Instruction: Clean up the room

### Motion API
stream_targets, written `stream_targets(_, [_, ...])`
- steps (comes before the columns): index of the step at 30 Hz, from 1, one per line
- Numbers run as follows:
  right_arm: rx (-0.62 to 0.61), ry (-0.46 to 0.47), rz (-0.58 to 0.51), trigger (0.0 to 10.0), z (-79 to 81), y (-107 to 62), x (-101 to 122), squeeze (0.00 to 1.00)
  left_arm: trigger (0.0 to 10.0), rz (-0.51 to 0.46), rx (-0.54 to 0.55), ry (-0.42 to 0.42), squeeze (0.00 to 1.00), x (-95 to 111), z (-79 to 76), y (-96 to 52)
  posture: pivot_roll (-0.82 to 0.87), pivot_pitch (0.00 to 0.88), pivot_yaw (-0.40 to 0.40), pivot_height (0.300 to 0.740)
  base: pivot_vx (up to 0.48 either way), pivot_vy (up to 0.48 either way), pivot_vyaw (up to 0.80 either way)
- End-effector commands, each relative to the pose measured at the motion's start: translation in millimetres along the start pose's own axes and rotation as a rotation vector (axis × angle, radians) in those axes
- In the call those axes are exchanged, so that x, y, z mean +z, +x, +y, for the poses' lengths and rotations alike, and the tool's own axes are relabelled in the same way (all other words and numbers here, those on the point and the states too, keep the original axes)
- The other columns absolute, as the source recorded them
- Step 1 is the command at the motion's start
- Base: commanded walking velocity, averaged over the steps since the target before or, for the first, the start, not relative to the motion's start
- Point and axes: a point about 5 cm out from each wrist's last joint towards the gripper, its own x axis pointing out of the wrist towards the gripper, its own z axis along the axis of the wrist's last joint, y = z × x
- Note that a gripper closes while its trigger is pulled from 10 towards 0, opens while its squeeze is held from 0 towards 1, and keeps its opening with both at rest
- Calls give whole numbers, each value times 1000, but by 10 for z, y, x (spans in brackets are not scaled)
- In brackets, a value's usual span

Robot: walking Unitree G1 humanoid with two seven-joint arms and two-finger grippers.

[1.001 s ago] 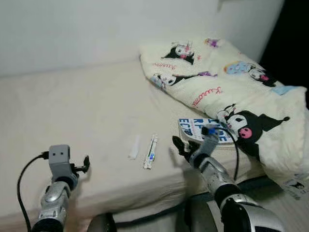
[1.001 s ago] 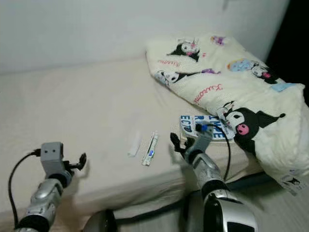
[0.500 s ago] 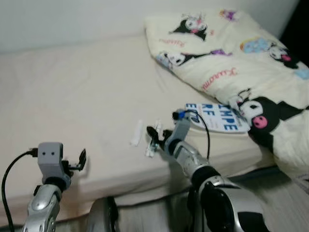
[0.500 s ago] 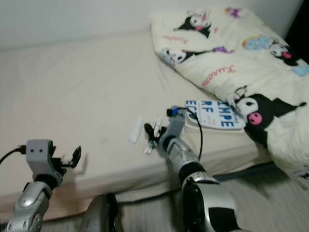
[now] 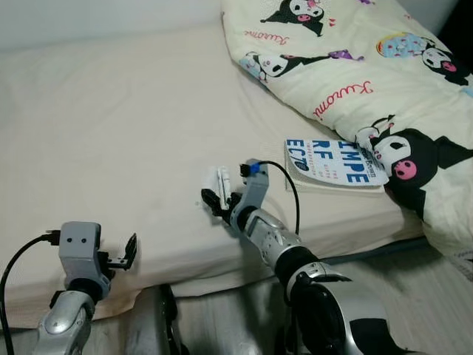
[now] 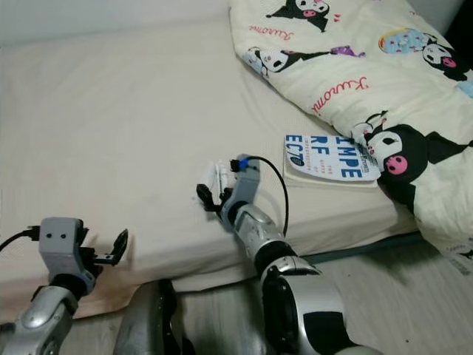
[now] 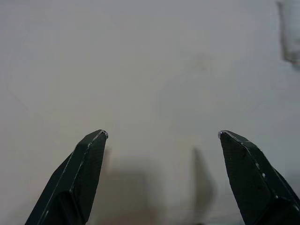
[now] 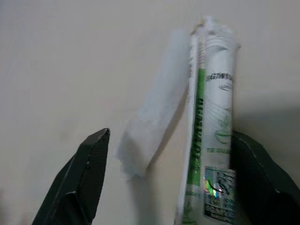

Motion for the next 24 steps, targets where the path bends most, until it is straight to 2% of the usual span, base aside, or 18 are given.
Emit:
stream_targets(1, [-31,-86,60,10000,66,18,-77,0,10000,44,6,1,0,-62,-6,-67,119,361,26,505,0,0,0])
stream_targets(2, [-31,-86,60,10000,66,18,-77,0,10000,44,6,1,0,-62,-6,-67,119,361,26,505,0,0,0])
stream_targets(4, [-95,-242,78,10000,42,28,-11,0,10000,53,6,-6,0,-71,-34,-85,116,365,17,505,0,0,0])
stream_targets(5, [-95,-242,78,10000,42,28,-11,0,10000,53,6,-6,0,-71,-34,-85,116,365,17,505,0,0,0])
stream_targets(7, [-123,-360,72,10000,35,35,58,0,10000,64,6,-12,0,-75,-65,-100,121,367,13,505,0,0,0])
stream_targets(11, [-101,-387,63,10000,63,42,75,0,10000,68,4,-16,0,-70,-100,-114,134,366,4,505,0,0,0])
stream_targets(12, [-91,-387,55,2784,68,42,81,0,10000,68,3,-18,0,-65,-119,-121,139,368,2,505,0,0,0])
stream_targets(15, [-87,-391,44,2784,68,42,94,0,10000,70,3,-19,0,-60,-130,-127,139,368,2,505,0,0,0])
stream_targets(16, [-90,-392,32,0,59,40,109,0,10000,72,3,-20,0,-59,-134,-133,142,369,-2,505,0,0,0])
stream_targets(24, [-169,-323,-16,0,-132,-2,218,0,10000,92,5,-22,0,-87,-151,-169,139,364,-8,505,0,0,0])
